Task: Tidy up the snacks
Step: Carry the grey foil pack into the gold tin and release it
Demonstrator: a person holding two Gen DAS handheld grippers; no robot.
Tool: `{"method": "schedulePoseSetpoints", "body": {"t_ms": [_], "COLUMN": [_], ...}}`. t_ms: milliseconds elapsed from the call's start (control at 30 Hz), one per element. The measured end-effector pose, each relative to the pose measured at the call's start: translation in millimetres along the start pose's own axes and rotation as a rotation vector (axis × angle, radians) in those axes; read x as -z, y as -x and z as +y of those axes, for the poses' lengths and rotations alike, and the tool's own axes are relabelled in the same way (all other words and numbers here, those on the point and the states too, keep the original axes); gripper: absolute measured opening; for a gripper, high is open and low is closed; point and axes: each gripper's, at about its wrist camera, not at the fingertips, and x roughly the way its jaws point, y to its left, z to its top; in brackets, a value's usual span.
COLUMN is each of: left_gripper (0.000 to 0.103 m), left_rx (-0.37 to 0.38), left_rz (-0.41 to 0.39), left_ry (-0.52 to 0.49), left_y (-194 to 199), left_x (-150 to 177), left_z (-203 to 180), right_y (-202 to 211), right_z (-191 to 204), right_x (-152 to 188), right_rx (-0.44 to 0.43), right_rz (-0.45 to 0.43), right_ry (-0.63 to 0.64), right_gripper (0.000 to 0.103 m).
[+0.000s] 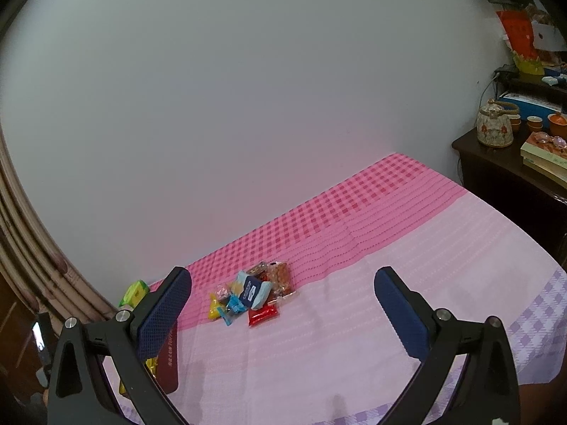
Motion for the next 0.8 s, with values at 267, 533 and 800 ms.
{"method": "schedulePoseSetpoints", "body": {"t_ms": [267,533,800], "left_gripper": [0.043,0.043,0.043], "left_rx": [-0.015,-0.044,-0.038], "left_rz": [0.041,0.095,0.141], "left_ry": [-0.03,-0.03,-0.041], "left_y": [-15,-35,-59], "left_x": [13,31,48], "left_z": [-6,4,7], "right_y": [2,1,-8], "right_z": [0,3,1], "right_x": [0,1,6], "right_rx": [-0.002,-0.007,0.007], "right_rz": [0.0,0.012,0.035], "right_ry": [-0.007,0.001,0.001], "right_gripper": [0.103,0.103,0.103]}}
